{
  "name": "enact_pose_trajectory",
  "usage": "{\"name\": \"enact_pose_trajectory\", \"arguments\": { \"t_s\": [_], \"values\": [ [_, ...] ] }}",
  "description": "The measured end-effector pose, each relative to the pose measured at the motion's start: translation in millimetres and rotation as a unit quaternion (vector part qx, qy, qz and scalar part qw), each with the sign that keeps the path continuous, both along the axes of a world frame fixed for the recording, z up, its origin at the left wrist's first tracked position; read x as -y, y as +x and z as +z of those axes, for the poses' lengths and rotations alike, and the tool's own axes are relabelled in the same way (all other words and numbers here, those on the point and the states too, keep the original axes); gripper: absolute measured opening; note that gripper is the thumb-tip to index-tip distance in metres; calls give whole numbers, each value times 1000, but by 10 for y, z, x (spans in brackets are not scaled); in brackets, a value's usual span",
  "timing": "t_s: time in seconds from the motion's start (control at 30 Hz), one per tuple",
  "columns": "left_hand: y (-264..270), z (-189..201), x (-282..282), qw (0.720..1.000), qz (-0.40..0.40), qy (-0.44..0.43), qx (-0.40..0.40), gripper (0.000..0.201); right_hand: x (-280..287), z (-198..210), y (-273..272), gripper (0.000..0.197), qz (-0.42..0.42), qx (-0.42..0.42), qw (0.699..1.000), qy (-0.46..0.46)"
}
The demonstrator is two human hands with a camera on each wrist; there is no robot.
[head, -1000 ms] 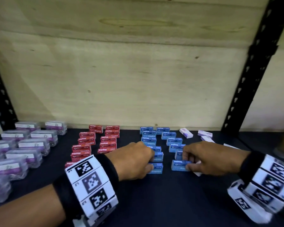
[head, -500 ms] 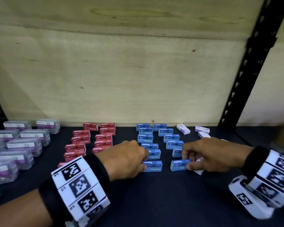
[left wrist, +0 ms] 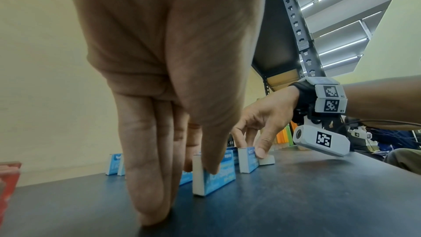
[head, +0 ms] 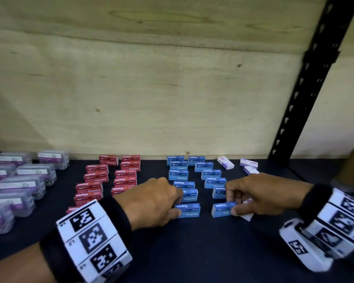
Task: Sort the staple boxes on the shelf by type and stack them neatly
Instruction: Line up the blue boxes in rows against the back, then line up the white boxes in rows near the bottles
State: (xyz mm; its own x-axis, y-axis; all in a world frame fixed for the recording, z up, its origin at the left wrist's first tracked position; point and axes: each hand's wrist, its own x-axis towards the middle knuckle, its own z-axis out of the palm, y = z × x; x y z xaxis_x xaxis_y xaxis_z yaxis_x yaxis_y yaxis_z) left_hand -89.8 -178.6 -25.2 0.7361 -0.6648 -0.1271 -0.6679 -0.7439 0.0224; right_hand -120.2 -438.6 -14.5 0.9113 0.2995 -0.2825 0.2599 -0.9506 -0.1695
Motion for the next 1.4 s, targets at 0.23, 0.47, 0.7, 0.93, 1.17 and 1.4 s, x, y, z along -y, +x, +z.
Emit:
{"name": "enact_pose_trajectory", "arguments": {
  "t_s": [0.23,0.47,0.7,0.93,1.17,1.4],
  "values": [
    [19,87,-102,998,25,-11,-54,51,193,147,57,27,-39,-38,994,95],
    [197,434,48,992,27,-47,116,34,817,299,438,18,-119,57,991,19],
    [644,618,612,992,-34,-11,119,24,1179,268,876,23,-191,33,975,-110],
    [1119,624,1349,989,-99,49,99,27,1296,199,1227,31,-190,-27,979,-63],
    [1496,558,1886,985,-143,87,53,34,1317,81,1443,32,-181,-44,978,-92],
    [1632,413,2153,973,-182,142,4,51,1475,132,1511,32,-193,-70,975,-85]
  ]
}}
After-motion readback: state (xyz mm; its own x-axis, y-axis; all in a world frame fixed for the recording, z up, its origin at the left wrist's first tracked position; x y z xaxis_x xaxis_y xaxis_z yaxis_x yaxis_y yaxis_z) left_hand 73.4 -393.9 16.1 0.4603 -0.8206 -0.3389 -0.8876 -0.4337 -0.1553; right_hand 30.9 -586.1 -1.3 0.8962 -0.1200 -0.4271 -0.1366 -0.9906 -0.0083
